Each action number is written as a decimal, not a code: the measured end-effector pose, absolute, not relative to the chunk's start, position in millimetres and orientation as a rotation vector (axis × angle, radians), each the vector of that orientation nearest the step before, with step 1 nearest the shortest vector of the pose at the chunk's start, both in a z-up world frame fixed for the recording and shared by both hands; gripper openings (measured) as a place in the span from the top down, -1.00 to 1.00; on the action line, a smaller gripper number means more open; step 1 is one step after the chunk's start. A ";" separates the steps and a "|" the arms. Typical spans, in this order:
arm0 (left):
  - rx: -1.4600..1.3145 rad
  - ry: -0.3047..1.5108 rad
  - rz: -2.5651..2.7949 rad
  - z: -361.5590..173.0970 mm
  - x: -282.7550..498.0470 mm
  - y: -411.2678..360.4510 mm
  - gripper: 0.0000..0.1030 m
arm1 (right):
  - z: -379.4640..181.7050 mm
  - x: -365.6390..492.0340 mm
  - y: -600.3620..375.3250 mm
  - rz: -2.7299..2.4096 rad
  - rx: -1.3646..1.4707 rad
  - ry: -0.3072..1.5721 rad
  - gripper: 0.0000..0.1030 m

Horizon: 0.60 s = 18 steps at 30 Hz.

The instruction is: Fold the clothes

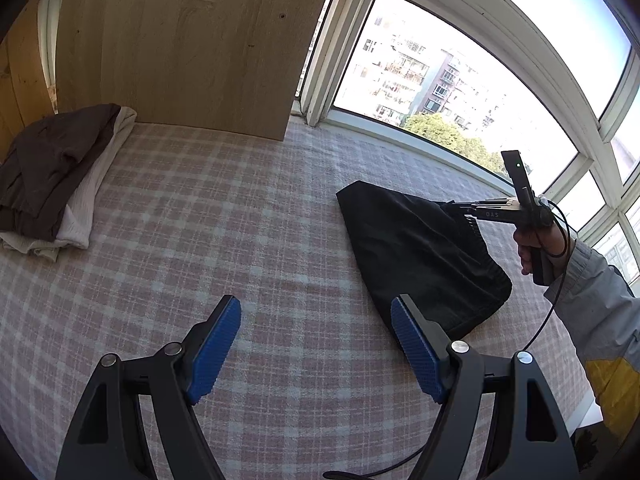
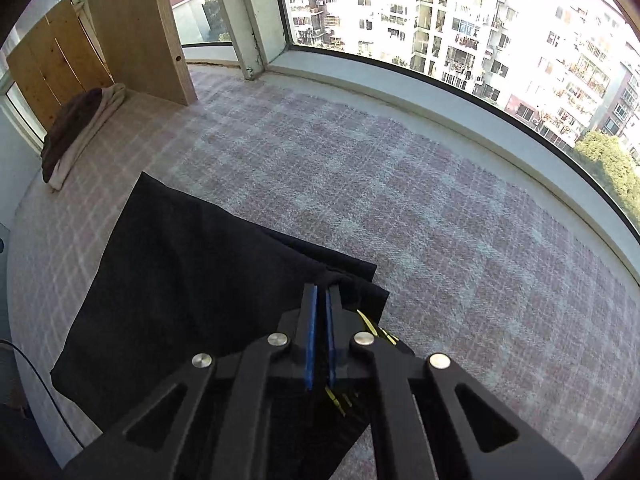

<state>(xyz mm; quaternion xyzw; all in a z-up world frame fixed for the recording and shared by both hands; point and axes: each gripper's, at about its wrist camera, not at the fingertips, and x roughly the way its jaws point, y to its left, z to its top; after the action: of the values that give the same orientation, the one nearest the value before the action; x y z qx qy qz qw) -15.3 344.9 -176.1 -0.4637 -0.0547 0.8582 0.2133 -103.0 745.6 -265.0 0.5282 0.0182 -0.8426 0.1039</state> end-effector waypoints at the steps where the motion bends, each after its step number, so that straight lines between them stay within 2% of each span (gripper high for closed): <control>1: -1.286 -0.155 2.380 -176.1 -16.4 343.4 -0.48 | -262.1 -101.6 745.9 -2.508 1.554 0.059 0.92; 9: -1.282 -0.152 2.367 -176.1 -19.2 333.6 -0.48 | -222.3 -81.2 752.1 -2.710 1.500 0.113 0.93; 14: -1.290 -0.154 2.356 -178.3 -18.2 330.5 -0.48 | -248.9 -88.1 765.5 -2.683 1.683 0.095 0.91; 16: -1.288 -0.146 2.351 -177.6 -16.5 331.2 -0.48 | -257.3 -85.7 760.3 -2.707 1.706 0.188 0.82; 18: -1.286 -0.140 2.345 -176.9 -15.0 331.7 -0.48 | -253.4 -76.8 756.7 -2.772 1.677 0.240 0.60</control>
<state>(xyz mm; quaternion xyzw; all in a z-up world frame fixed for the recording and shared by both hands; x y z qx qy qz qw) -15.0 331.7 -176.9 -0.4674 -0.0508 0.8522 0.2295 -76.8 756.7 -253.4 0.5154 0.0737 -0.8521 -0.0535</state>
